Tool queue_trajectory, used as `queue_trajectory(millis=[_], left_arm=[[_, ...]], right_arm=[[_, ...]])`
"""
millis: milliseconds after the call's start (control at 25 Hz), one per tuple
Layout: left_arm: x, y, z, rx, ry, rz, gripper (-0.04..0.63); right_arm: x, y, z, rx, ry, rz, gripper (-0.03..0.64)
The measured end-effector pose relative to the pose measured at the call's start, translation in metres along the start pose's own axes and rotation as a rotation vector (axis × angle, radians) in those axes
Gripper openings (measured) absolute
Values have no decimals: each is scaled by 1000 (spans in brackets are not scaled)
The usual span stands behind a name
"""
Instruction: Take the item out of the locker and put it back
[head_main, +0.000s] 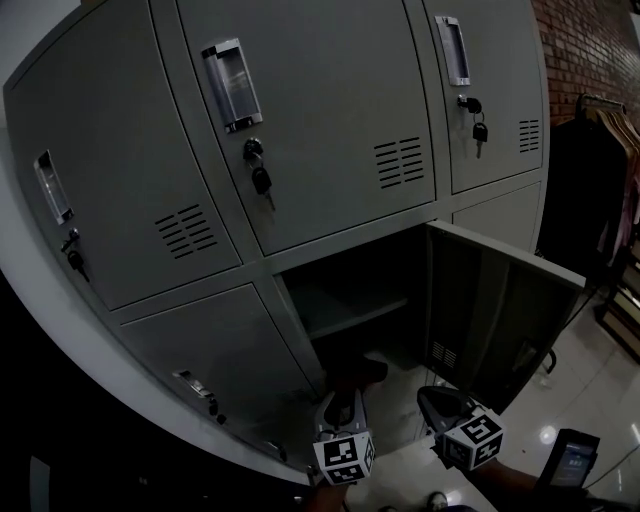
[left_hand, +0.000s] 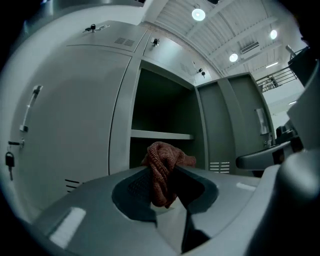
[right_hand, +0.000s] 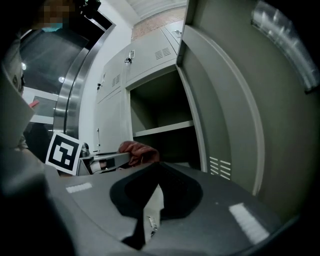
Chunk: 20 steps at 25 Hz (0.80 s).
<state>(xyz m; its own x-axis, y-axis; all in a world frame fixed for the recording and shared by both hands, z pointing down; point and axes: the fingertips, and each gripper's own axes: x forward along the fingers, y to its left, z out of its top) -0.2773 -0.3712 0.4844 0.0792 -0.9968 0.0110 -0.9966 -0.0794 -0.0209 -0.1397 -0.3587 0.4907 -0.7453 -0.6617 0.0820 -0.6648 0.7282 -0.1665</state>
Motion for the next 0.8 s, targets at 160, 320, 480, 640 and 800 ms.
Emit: queue_trajectory(millis=[160,320,480,640,800], left_arm=[[-26,-5,0,0,7,17,98],[-59,-13,4,-3,7,64,98],[-91,-30,9,-26,-5,129,100],[-119,-58,9,-34,-12,175,100],[-152,-91,8,-39,-13,211,101]], right_arm=[[-11,14,-3,4,4,25,0],[-30,29,-1,2,-8,83,0],[-62,33,-3,-2,-7,128,0],[-102,26,-8,1,-12,152,0],[-145,23,-20,18,-5,178,0]])
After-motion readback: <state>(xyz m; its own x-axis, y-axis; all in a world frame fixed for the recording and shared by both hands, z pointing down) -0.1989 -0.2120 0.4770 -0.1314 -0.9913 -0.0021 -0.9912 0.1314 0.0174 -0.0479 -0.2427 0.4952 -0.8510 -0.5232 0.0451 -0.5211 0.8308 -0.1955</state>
